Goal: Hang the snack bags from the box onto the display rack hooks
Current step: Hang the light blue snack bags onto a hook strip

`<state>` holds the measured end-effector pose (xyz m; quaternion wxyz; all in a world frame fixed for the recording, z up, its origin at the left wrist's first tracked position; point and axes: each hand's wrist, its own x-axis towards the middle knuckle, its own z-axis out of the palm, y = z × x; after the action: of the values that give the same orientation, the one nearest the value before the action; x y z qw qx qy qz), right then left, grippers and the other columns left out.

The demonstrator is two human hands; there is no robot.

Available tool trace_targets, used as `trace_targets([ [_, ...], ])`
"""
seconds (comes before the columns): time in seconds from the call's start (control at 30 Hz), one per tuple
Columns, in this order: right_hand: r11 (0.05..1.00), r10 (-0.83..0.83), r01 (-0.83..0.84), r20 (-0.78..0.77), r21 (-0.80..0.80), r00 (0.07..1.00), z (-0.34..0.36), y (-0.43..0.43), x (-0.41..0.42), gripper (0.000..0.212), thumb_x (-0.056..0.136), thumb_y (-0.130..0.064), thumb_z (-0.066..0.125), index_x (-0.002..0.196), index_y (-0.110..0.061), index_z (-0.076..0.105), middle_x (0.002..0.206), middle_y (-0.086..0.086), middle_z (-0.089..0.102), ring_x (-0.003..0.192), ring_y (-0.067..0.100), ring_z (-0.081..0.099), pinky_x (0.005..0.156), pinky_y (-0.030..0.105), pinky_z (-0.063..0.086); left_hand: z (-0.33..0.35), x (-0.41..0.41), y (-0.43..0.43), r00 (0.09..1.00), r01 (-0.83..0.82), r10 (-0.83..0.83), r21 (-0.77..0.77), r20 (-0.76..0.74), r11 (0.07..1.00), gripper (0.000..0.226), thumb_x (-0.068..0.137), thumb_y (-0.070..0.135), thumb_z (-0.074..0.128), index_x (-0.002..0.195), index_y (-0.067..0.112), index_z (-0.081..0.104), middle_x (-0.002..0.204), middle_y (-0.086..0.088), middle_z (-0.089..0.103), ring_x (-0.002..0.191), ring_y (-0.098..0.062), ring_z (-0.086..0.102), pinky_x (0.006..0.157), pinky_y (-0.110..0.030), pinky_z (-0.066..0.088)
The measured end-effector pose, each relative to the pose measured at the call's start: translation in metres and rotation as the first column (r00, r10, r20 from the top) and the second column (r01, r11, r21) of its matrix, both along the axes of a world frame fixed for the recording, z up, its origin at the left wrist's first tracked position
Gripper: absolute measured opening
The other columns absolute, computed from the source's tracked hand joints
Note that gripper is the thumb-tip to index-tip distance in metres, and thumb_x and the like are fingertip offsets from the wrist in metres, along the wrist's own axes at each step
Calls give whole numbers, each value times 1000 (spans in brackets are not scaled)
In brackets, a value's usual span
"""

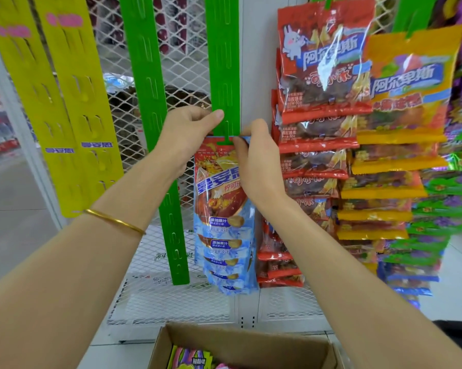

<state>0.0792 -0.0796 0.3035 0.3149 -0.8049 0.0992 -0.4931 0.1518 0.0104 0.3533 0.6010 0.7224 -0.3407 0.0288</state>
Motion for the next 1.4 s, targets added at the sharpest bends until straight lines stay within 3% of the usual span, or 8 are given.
trace_targets([
  [0.17, 979, -156, 157, 15, -132, 988, -8, 5, -19, 25, 93, -9, 50, 117, -5, 46, 113, 10, 48, 82, 24, 53, 63, 35, 43, -30, -8, 9, 961, -145, 148, -28, 232, 989, 34, 87, 19, 62, 120, 19, 53, 109, 11, 58, 101, -3, 56, 88, -22, 51],
  [0.3, 911, -276, 307, 146, -275, 950, -51, 10, -57, 28, 83, -8, 52, 111, -7, 52, 111, 9, 53, 75, 23, 57, 47, 27, 41, -90, -34, 33, 848, -284, 333, -178, 413, 942, 31, 87, 19, 60, 117, 21, 53, 112, 9, 53, 108, -14, 49, 92, -31, 42],
  [0.47, 990, -73, 26, -350, -139, 934, -177, 1, -96, 22, 86, -6, 54, 107, -12, 54, 100, 3, 56, 74, 19, 55, 56, 32, 44, -200, -90, 53, 928, -80, 52, 60, 369, 995, 21, 83, 20, 53, 103, 22, 59, 96, 20, 53, 94, -2, 48, 83, -13, 35],
  [0.6, 981, 188, -65, -820, 183, 540, -296, -22, -112, 18, 90, -7, 52, 107, -6, 59, 104, 11, 61, 91, 27, 60, 76, 33, 46, -268, -101, 58, 974, 85, -159, 387, 164, 918, 25, 84, 19, 56, 108, 19, 62, 96, 19, 55, 95, -3, 49, 84, -5, 31],
  [0.73, 947, 277, 117, -947, 298, 163, -388, -32, -139, 27, 90, -19, 57, 115, -8, 58, 117, 9, 62, 109, 24, 57, 89, 29, 42, -300, -86, 57, 979, 160, -202, 529, 22, 833, 24, 87, 12, 60, 109, 20, 62, 100, 10, 61, 98, -7, 53, 89, -17, 36],
  [0.97, 944, 330, 31, -937, 328, -115, -464, -9, -157, 25, 86, -30, 64, 93, -13, 48, 98, 10, 55, 96, 25, 55, 70, 28, 34, -322, -74, 51, 973, 229, -174, 567, -149, 792, 21, 86, 3, 58, 104, 14, 63, 95, 7, 61, 85, 6, 53, 77, -1, 35],
  [1.23, 943, 327, 52, -945, 328, 21, -459, -10, -155, 15, 78, -18, 73, 79, -15, 58, 98, 2, 62, 96, 19, 58, 83, 31, 46, -323, -79, 44, 955, 276, -157, 569, -250, 774, 20, 88, 3, 56, 105, 11, 63, 100, 2, 64, 93, -9, 57, 77, -4, 37],
  [1.4, 848, 504, 110, -853, 519, 138, -424, -23, -146, 24, 79, -12, 72, 64, -17, 55, 71, -3, 58, 66, 9, 53, 57, 15, 43, -328, -82, 48, 941, 329, -191, 629, -279, 704, 20, 87, 6, 58, 104, 16, 63, 99, 4, 63, 92, -8, 58, 76, -7, 41],
])
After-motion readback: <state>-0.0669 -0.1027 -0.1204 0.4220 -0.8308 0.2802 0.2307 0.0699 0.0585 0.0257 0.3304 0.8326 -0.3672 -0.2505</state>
